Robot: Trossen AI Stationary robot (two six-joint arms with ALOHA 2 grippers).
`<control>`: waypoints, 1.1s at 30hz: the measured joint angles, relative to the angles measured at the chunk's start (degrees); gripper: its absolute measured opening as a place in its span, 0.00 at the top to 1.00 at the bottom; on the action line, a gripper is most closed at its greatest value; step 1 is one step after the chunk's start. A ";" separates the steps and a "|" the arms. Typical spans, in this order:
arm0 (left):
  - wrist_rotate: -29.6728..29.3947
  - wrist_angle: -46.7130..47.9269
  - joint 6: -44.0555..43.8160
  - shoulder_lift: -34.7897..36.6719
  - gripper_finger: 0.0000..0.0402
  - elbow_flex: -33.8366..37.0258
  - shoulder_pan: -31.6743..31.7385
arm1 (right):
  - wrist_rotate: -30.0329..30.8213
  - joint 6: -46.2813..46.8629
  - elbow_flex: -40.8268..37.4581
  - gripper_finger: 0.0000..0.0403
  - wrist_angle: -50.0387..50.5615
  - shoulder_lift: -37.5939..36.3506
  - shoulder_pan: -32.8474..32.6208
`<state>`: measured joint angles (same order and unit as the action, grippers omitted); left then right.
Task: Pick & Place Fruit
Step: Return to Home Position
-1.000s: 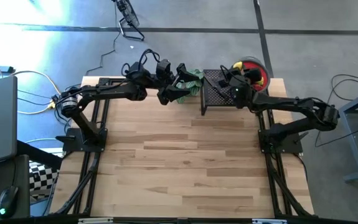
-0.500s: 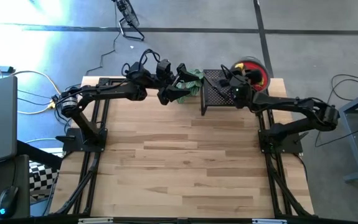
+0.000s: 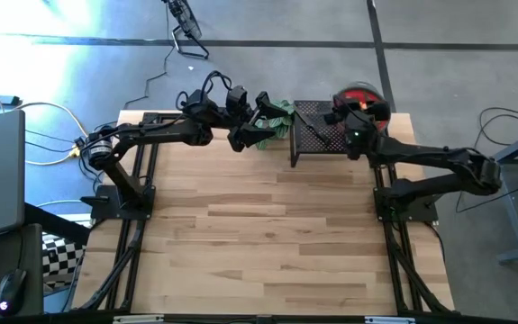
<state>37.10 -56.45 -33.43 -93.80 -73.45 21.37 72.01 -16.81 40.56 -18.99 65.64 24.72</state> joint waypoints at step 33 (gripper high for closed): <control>4.91 12.55 9.30 0.00 0.78 0.07 0.40 | -47.29 2.65 0.00 0.78 0.08 -6.53 -14.61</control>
<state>42.01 -43.90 -24.13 -93.80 -73.38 21.77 24.72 -14.16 40.56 -18.91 59.11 10.11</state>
